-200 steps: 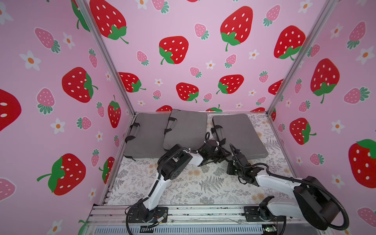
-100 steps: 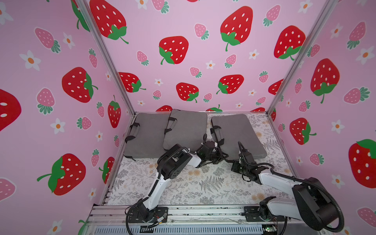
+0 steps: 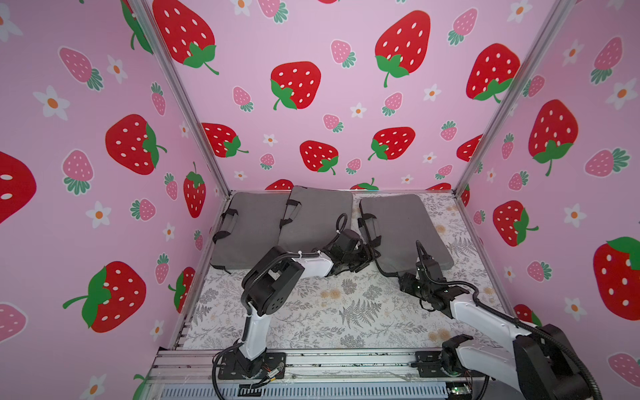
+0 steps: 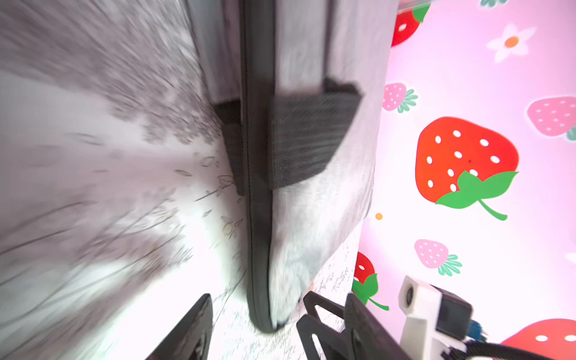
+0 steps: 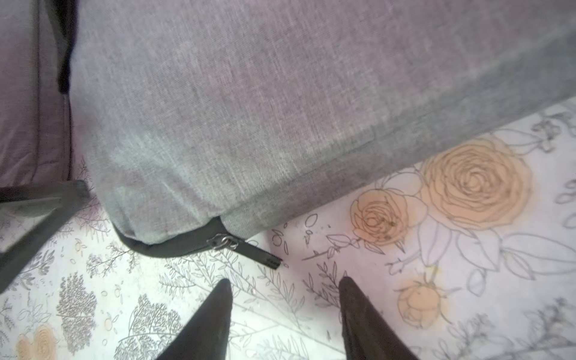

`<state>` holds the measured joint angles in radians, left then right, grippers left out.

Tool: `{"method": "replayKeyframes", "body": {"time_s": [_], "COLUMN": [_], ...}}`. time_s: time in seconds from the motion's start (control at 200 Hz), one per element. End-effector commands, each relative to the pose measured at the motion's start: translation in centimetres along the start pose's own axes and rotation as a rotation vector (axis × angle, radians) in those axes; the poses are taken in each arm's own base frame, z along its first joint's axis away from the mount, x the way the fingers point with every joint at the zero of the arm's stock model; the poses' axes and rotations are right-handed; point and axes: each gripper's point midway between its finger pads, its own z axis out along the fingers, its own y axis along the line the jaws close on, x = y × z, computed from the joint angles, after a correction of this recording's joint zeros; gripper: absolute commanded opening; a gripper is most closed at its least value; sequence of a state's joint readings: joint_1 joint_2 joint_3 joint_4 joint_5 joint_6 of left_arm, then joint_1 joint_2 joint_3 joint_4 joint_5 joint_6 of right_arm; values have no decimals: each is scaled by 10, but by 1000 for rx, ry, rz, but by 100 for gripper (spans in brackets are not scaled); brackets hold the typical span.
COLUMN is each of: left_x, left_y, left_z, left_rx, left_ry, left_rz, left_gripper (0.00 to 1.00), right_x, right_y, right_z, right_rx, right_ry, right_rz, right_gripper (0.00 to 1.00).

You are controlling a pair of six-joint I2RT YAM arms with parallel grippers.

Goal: Put the mouse into the laptop bag
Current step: Zip the zipper on the zippered laptop bag, then adjust the zippered laptop bag at the center of the board.

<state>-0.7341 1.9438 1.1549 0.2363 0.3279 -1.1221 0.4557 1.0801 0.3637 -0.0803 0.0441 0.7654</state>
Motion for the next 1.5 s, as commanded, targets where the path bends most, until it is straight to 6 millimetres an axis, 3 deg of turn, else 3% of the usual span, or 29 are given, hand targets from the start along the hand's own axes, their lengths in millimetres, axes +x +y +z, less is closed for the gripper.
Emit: {"method": "replayKeyframes", "body": {"time_s": [0.0, 0.125, 0.265, 0.34, 0.435, 0.555, 0.685, 0.88, 1.04, 1.156, 1.266, 1.361, 1.496], "left_x": [-24, -65, -91, -99, -112, -134, -161, -188, -199, -195, -182, -170, -148], "left_y": [16, 33, 79, 102, 127, 166, 190, 217, 213, 213, 194, 172, 141], "left_z": [-58, -137, -211, -234, -246, -245, -247, -245, -218, -201, -190, -180, -157], "left_rx": [-201, -329, -428, -450, -505, -612, -686, -680, -610, -567, -492, -465, -426], "left_ry": [-114, -300, -466, -511, -522, -496, -490, -492, -408, -355, -349, -324, -256], "left_rz": [131, 195, 155, 130, 106, 13, -25, -76, -59, -63, -18, 41, 109], "left_gripper": [67, 67, 67, 71, 72, 67, 65, 68, 65, 55, 38, 26, 25], "right_x": [4, -9, -23, -26, -28, -32, -30, -27, -19, -15, -13, -13, -14], "right_y": [-13, 14, 64, 101, 143, 187, 223, 246, 252, 247, 233, 216, 194], "right_z": [-10, -24, -35, -30, -12, 21, 57, 103, 127, 128, 117, 103, 84], "right_rx": [43, -57, -130, -180, -232, -281, -327, -336, -340, -330, -303, -275, -239], "right_ry": [-18, -81, -126, -105, -49, 9, 92, 151, 197, 208, 191, 160, 116], "right_rz": [20, -17, -118, -177, -224, -260, -271, -266, -254, -239, -236, -224, -218], "right_gripper": [59, 64, 69, 69, 69, 69, 68, 67, 53, 25, 6, 0, 0]}}
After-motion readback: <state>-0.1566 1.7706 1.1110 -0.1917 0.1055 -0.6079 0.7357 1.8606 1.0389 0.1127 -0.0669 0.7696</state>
